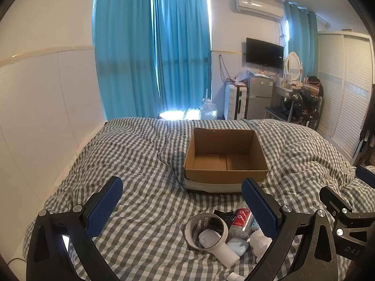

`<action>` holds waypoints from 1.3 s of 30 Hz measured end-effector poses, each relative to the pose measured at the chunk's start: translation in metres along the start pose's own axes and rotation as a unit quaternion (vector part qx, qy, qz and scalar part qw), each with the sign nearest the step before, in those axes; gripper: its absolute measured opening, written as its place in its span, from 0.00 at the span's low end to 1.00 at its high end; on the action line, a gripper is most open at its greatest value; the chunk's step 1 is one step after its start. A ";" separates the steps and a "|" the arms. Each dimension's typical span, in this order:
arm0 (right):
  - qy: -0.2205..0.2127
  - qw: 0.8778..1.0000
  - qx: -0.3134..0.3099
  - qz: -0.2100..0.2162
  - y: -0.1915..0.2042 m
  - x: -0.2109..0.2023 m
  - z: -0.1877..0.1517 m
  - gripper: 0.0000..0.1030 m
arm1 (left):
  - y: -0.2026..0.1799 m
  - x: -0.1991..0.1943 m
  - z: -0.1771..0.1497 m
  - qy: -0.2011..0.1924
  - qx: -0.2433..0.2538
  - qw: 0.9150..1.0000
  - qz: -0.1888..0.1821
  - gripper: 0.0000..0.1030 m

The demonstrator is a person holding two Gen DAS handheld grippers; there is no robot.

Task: Organize objects
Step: 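Move both tools toward the pile of items beside the cardboard box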

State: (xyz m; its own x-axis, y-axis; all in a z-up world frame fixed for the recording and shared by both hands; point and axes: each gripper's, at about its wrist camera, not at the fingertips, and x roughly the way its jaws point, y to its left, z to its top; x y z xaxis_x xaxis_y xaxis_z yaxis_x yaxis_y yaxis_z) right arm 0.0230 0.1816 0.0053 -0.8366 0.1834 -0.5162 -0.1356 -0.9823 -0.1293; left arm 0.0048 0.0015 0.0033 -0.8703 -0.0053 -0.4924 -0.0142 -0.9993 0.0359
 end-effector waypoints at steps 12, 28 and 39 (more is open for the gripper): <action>-0.004 1.000 -0.003 0.007 0.003 -0.003 0.003 1.00 | 0.000 -0.002 0.000 -0.004 0.000 1.000 -0.001 1.00; -0.003 1.000 0.002 0.006 0.001 -0.004 0.004 1.00 | -0.001 -0.004 -0.001 -0.003 0.003 1.000 -0.008 1.00; -0.004 1.000 0.000 0.006 0.004 -0.005 0.003 1.00 | 0.000 -0.005 -0.002 -0.005 0.003 1.000 -0.013 1.00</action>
State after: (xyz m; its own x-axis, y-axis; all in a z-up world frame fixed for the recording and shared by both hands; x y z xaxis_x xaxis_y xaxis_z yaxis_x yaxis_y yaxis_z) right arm 0.0246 0.1768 0.0101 -0.8424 0.1708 -0.5111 -0.1252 -0.9845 -0.1227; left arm 0.0100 0.0011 0.0045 -0.8748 0.0207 -0.4841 -0.0394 -0.9988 0.0284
